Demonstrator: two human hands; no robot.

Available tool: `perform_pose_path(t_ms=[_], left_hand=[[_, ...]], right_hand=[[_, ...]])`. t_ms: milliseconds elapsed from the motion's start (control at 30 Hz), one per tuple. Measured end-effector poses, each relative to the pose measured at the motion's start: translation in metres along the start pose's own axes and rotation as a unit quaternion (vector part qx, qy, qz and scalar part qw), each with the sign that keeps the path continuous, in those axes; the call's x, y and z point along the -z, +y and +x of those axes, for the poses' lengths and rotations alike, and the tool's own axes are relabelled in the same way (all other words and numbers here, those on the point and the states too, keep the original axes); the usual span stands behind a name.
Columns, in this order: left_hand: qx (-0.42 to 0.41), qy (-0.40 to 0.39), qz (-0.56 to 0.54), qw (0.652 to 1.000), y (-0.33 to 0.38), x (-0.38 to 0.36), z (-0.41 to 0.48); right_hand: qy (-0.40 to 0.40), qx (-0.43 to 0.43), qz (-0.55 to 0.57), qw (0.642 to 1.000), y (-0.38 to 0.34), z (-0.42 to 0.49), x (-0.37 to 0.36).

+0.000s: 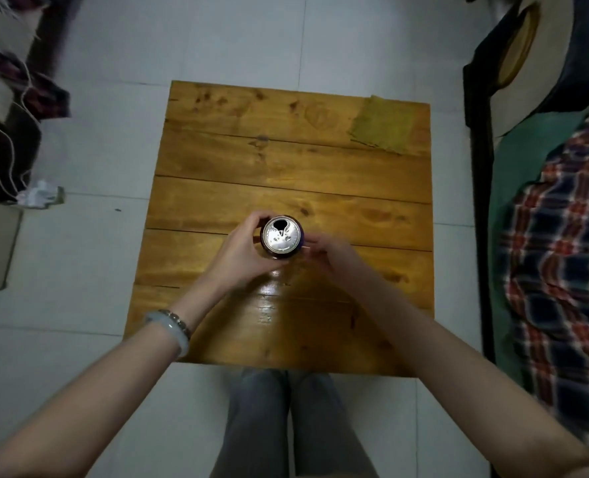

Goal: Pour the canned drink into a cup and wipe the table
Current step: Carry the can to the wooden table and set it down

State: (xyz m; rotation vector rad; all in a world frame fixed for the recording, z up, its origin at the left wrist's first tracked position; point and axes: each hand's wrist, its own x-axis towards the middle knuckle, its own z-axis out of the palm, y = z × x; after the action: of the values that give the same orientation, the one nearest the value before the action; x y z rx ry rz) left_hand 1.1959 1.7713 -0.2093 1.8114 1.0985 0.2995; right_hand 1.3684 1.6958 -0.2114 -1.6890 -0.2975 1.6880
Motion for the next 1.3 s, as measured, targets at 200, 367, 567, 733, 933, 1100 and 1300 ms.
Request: perform_pose_path(t_ms=[200, 367, 567, 733, 933, 1100, 1300], left_hand=[[0.029, -0.014, -0.009, 0.999, -0.056, -0.022, 0.033], [0.038, -0.023, 0.012, 0.999, -0.081, -0.035, 0.049], [0.025, -0.031, 0.026, 0.999, -0.090, -0.043, 0.056], [0.034, -0.030, 0.025, 0.999, -0.096, -0.046, 0.058], [0.041, -0.028, 0.014, 0.999, -0.103, -0.051, 0.055], [0.046, -0.027, 0.021, 0.998, -0.103, -0.052, 0.051], [0.083, -0.009, 0.055, 0.995, -0.087, -0.037, 0.031]], right_hand=[[0.016, -0.045, 0.064, 0.997, 0.037, 0.074, -0.005], [0.028, -0.039, 0.076, 0.996, 0.047, 0.095, -0.004], [0.046, -0.035, 0.029, 0.998, 0.053, 0.107, -0.005], [0.015, -0.031, 0.030, 0.999, 0.052, 0.109, -0.004], [0.027, -0.042, 0.032, 0.998, 0.055, 0.109, -0.005], [0.032, -0.040, -0.003, 0.999, 0.052, 0.107, -0.005], [0.054, 0.002, -0.182, 0.982, 0.036, 0.079, -0.005]])
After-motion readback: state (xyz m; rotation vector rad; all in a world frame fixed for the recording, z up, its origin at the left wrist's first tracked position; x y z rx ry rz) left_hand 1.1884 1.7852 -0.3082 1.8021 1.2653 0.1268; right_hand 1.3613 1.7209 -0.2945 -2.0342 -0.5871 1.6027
